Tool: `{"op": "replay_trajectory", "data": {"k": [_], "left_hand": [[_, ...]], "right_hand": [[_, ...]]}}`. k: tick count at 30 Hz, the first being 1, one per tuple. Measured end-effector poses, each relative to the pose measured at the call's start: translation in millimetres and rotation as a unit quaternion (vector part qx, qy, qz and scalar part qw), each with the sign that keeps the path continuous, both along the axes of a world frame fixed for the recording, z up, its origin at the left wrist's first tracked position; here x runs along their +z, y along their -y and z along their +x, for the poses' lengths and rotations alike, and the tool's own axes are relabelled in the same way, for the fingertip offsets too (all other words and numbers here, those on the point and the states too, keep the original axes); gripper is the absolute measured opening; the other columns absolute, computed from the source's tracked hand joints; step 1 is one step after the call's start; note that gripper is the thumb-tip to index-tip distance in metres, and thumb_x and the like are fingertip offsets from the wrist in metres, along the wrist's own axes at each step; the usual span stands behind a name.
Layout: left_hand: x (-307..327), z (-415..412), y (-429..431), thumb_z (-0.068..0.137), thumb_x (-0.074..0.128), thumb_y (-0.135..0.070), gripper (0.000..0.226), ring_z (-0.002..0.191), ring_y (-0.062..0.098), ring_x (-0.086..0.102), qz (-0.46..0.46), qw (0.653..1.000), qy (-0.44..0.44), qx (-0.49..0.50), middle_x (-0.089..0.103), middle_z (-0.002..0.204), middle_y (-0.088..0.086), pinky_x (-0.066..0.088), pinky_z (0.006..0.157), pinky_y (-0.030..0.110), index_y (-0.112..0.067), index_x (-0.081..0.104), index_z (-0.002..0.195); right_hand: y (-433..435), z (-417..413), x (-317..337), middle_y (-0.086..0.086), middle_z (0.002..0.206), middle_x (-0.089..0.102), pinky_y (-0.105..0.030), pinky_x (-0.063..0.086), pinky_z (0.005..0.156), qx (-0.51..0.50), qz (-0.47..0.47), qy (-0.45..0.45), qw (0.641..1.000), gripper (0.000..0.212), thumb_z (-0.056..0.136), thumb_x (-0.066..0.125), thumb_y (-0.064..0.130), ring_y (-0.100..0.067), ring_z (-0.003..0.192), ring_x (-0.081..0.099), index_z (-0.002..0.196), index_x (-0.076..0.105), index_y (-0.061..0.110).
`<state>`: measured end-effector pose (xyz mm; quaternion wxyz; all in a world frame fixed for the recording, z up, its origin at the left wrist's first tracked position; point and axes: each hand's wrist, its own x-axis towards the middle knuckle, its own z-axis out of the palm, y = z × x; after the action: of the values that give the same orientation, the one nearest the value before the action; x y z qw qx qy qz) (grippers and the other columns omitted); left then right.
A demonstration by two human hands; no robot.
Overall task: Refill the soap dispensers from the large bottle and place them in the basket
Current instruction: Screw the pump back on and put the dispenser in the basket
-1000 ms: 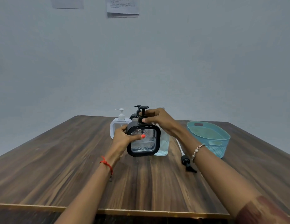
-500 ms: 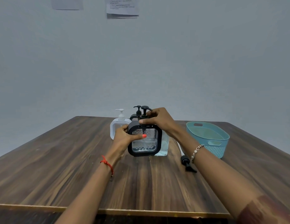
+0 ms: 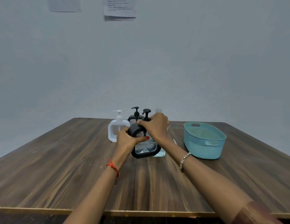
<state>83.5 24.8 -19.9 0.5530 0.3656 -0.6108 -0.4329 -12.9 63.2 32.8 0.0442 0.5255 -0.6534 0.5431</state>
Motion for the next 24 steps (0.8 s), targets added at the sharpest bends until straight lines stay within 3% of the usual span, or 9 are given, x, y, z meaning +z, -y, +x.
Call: {"op": "replay_trajectory", "data": {"k": [4,8,11,13,15,17,20,22,24], "left_hand": [[0.3,-5.1,-5.5,0.055,0.086,-0.003,0.047,0.072,0.008,0.061,-0.009,1.0,0.001,0.003,0.066,0.082,0.001,0.048,0.056,0.006,-0.006,0.062,0.095],[-0.5,-3.4,-4.5,0.053,0.088,-0.004,0.048,0.073,0.009,0.064,0.007,1.0,-0.002,-0.009,0.068,0.082,0.0,0.051,0.061,0.015,-0.009,0.063,0.093],[-1.2,0.1,-1.7,0.052,0.087,-0.002,0.046,0.074,0.014,0.068,0.038,0.998,-0.038,-0.032,0.071,0.085,0.005,0.054,0.062,0.021,-0.01,0.065,0.091],[0.2,1.1,-2.5,0.052,0.086,0.001,0.045,0.073,0.014,0.068,0.041,0.997,-0.037,-0.057,0.071,0.085,0.007,0.055,0.06,0.02,-0.009,0.065,0.09],[0.5,0.4,-4.5,0.052,0.086,0.002,0.047,0.076,0.016,0.069,0.039,0.996,-0.025,-0.077,0.072,0.088,0.009,0.056,0.063,0.022,-0.004,0.065,0.093],[0.9,-1.5,-7.4,0.053,0.085,0.003,0.05,0.081,0.021,0.07,0.045,0.994,-0.029,-0.096,0.072,0.092,0.012,0.058,0.068,0.026,0.001,0.065,0.099],[2.3,-7.1,-11.6,0.055,0.083,0.006,0.048,0.077,0.018,0.07,0.048,0.991,-0.038,-0.122,0.072,0.093,0.013,0.058,0.065,0.024,0.001,0.065,0.099],[4.4,-13.0,-15.3,0.055,0.082,0.007,0.043,0.072,0.013,0.07,0.045,0.989,-0.038,-0.132,0.072,0.089,0.01,0.056,0.06,0.02,-0.004,0.066,0.094],[5.5,-20.7,-17.7,0.056,0.082,0.007,0.042,0.07,0.012,0.069,0.045,0.989,-0.038,-0.139,0.071,0.087,0.008,0.055,0.058,0.019,-0.007,0.065,0.09]], "right_hand": [[5.2,0.8,-4.8,0.005,0.04,0.034,-0.029,0.021,0.067,-0.031,-0.018,0.018,0.999,0.048,0.063,0.072,0.026,-0.023,0.064,0.043,0.039,0.032,0.017],[1.6,-11.0,-1.5,0.003,0.042,0.038,-0.031,0.025,0.061,0.016,0.02,-0.003,1.0,0.052,0.066,0.078,0.032,-0.016,0.053,0.04,0.041,0.035,0.015],[-8.6,-24.5,6.9,0.002,0.068,0.058,-0.012,0.037,0.06,0.155,0.059,0.053,0.985,0.022,0.072,0.079,0.025,-0.01,0.065,0.053,0.076,0.065,0.009],[-15.1,-32.4,12.6,-0.002,0.087,0.065,-0.019,0.047,0.072,0.244,0.093,0.095,0.961,0.024,0.077,0.075,0.014,-0.013,0.08,0.061,0.099,0.066,0.009],[-18.4,-39.1,17.2,-0.006,0.096,0.069,-0.03,0.051,0.083,0.321,0.102,0.139,0.931,0.018,0.081,0.068,0.005,-0.016,0.087,0.064,0.096,0.066,0.014],[-18.4,-46.9,20.7,-0.002,0.096,0.072,-0.038,0.045,0.092,0.368,0.102,0.175,0.907,0.015,0.083,0.067,0.013,-0.016,0.096,0.065,0.097,0.067,0.019],[-18.5,-55.3,21.4,-0.003,0.1,0.073,-0.05,0.035,0.101,0.362,0.075,0.185,0.91,0.026,0.077,0.069,0.037,-0.018,0.107,0.062,0.099,0.071,0.022],[-20.5,-57.9,20.3,-0.003,0.095,0.074,-0.051,0.038,0.101,0.326,0.048,0.191,0.925,0.017,0.079,0.069,0.033,-0.017,0.102,0.064,0.09,0.074,0.022],[-23.8,-59.9,19.5,-0.002,0.089,0.075,-0.044,0.044,0.094,0.289,0.02,0.203,0.935,0.01,0.08,0.069,0.026,-0.012,0.094,0.067,0.086,0.074,0.019]]}}
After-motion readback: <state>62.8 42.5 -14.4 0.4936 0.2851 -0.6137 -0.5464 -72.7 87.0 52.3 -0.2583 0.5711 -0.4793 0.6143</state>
